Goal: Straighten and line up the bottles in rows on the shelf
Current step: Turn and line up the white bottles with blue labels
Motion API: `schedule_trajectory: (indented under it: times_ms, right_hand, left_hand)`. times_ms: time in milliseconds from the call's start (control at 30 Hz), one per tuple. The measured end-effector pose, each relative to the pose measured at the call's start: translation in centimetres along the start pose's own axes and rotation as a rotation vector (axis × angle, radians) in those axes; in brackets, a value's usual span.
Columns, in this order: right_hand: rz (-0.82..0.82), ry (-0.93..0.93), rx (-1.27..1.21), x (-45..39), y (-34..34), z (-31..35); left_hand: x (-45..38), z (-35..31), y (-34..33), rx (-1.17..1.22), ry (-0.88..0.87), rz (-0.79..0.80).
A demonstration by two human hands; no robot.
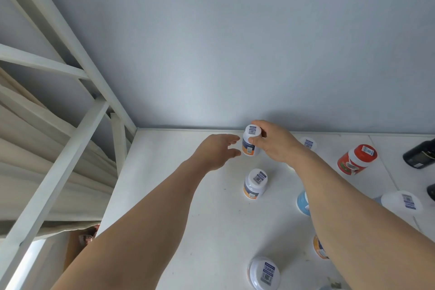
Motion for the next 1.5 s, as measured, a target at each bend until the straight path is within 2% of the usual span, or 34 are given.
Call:
schedule_trajectory:
  times_ms: [133, 267, 433, 667, 833, 1100, 1333, 1500]
  right_hand:
    - [0.004, -0.020, 0.019, -0.1, -0.3, -0.5]
    - [-0.035, -0.001, 0.036, 1.2, 0.4, 0.8]
    - [-0.179, 0.058, 0.336, 4.6, 2.2, 3.8]
    - [-0.135, 0.131, 0.676, 11.7, 1.1, 5.2]
    - [-0.158, 0.162, 0.730, 18.1, 1.0, 4.0]
    - [-0.239, 0.141, 0.709, 28.4, 1.9, 3.5]
    - [-0.316, 0.115, 0.557, 37.4, 0.5, 1.8]
    - [-0.340, 0.066, 0.461, 42.6, -3.0, -2.2]
  left_hand:
    - [0.6, -0.9, -0.2, -0.221, -0.018, -0.030]
    - [1.9, -3.4, 0.3, -0.437, -0.103, -0.131]
    - [5.1, -7.0, 1.3, -0.701, -0.167, -0.299]
    - [10.9, -11.2, 0.1, -0.862, -0.147, -0.404]
    - [16.0, -14.5, -2.4, -0.889, -0.138, -0.468]
    - [23.8, -19.2, -6.6, -0.756, -0.242, -0.562]
    - [29.2, -19.2, -12.0, -0.684, -0.372, -0.563]
    - [33.4, -17.3, -16.8, -0.533, -0.353, -0.547]
Point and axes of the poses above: each hand's wrist, its own x-axis away from the middle knuckle, its own y-axis out of the back of the hand, z = x × y, the point moved 10 cm from there along -x, towards the middle knuckle, and after that the axes turned 11 degrees about z, right-handed, at the moved point
